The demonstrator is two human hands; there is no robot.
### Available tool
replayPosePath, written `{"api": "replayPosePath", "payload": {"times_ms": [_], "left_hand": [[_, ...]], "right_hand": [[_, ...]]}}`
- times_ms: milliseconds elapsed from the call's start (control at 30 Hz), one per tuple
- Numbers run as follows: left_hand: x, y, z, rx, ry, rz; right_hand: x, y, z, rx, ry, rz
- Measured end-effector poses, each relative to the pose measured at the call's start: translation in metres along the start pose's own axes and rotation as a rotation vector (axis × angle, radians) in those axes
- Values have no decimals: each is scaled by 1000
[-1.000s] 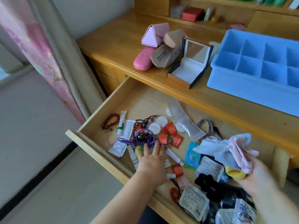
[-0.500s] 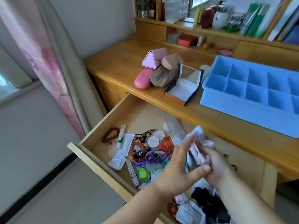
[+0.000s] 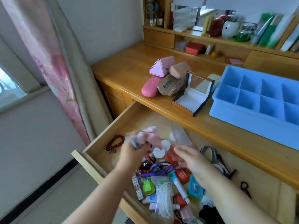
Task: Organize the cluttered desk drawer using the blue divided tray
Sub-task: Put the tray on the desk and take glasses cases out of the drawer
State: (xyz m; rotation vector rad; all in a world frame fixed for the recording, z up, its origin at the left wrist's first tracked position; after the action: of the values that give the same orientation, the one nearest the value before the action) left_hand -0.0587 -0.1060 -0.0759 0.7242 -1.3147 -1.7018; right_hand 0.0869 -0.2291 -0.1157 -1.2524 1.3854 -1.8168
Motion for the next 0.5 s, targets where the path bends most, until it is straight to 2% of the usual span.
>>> {"api": "replayPosePath", "payload": {"times_ms": [33,133,200,300,400,467,500], "left_hand": [[-10,-20,26,33,71,74],[-22,-71,80,97,214,239],[-24,-88,95,130,270,282],[-27,-94,97,190,286,265],[-29,-90,95,141,244,207],[-30,-87,95,121,227,169],[-30,-87,95,126,217,161]], "right_hand": [[-10,-4,-4,131,25,23],[-40,-11,-45,534,-35,105],[-59,-7,-75,735,-74,135],[-87,9,-105,1075,-112,77],[-102,19,-121,1418,-152,17],[-102,18,-128,1487,-174,49],[-101,18,-124,1438,-165,54]]}}
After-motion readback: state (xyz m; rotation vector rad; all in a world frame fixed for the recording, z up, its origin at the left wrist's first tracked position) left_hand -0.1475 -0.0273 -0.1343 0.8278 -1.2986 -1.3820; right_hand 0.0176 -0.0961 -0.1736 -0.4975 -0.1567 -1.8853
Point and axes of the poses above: each hand's wrist, its own x-axis away from the middle knuckle, its own z-axis out of the back of the hand, y = z × x, the point moved 10 cm from there along -x, towards the middle knuckle, and after that the axes turned 1 degree about z, right-handed, at the moved point
